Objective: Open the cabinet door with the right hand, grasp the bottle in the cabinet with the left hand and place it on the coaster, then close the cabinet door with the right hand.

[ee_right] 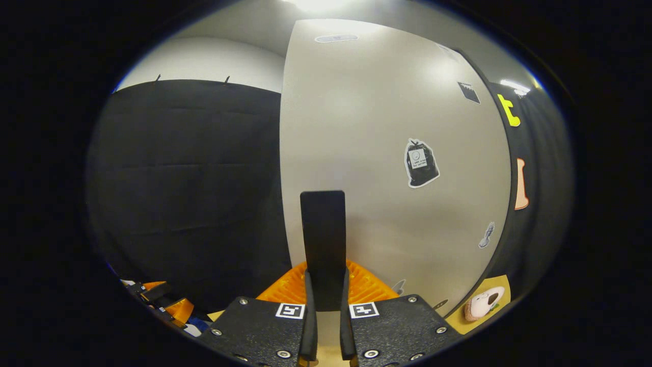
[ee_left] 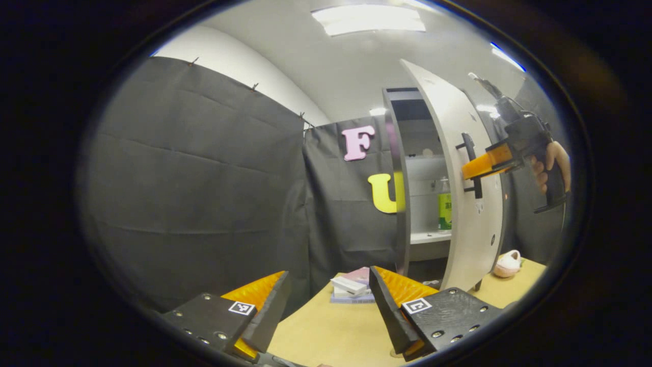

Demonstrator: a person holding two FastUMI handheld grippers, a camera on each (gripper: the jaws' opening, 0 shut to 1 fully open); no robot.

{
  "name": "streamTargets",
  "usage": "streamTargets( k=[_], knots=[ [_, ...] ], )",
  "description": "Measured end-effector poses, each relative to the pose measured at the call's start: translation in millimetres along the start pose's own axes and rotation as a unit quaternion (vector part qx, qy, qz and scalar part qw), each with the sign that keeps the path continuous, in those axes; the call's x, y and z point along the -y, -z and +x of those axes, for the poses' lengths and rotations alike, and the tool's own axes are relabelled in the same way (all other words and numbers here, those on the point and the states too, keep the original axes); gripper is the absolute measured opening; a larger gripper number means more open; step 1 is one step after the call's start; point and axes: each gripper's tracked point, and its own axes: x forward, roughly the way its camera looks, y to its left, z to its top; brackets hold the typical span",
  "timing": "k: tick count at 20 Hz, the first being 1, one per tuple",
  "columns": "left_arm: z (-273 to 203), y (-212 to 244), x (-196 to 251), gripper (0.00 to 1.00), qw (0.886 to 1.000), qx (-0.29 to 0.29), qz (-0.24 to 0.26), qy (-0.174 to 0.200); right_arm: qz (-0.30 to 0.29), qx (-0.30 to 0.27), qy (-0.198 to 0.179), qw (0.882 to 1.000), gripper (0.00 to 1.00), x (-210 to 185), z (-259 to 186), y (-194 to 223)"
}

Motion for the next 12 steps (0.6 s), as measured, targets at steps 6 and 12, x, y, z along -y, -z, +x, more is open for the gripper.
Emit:
streamTargets(
  k=[6, 12],
  knots=[
    [4, -2, 32, 0.9, 1.0, 0.001, -0.005, 0.023, 0.001, 0.004, -0.008, 1.0, 0.18, 5, -19, -2],
    [6, -3, 64, 0.88, 0.999, 0.004, -0.01, 0.045, 0.0, 0.008, -0.008, 1.0, 0.18, 11, -31, -2]
  ],
)
